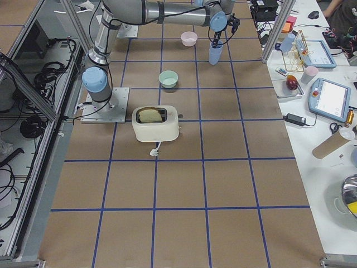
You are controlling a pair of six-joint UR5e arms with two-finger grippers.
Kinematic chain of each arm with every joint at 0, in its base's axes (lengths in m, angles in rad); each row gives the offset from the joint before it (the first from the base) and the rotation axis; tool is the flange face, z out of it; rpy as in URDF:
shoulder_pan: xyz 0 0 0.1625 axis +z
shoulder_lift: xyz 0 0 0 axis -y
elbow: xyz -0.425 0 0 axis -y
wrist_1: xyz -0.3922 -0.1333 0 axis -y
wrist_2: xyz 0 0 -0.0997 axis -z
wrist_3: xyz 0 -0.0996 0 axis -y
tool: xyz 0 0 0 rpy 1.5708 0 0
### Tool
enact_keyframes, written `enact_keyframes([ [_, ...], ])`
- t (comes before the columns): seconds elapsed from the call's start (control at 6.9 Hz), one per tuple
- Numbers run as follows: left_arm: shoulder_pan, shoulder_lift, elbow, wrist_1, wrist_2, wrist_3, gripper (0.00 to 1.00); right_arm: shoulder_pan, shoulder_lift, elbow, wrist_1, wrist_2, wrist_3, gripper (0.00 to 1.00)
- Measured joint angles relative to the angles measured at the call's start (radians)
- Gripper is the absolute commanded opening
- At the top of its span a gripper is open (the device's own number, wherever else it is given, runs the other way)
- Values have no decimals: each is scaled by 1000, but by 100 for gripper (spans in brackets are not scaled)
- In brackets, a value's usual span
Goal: Stack blue cups with both arms
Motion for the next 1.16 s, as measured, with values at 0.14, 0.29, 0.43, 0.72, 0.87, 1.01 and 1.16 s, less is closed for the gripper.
enact_keyframes([
  [0.14,0,0,0,0,0,0,100,-11,-30,3,10,-2,-12,100],
  [0.29,0,-1,0,0,1,0,100,-23,-68,13,33,-3,-48,100],
  [0.43,0,2,0,-4,1,0,100,-41,-107,26,74,-14,-132,100],
  [0.72,0,8,-1,-11,2,0,100,-114,-241,108,155,-56,-338,100],
  [0.87,0,9,-1,-11,2,-1,100,-149,-329,181,173,-75,-407,100],
  [1.01,0,9,-2,-11,2,-1,100,-187,-407,247,192,-89,-459,100],
  [1.16,1,9,-2,-11,2,-1,100,-227,-452,283,220,-95,-488,100],
])
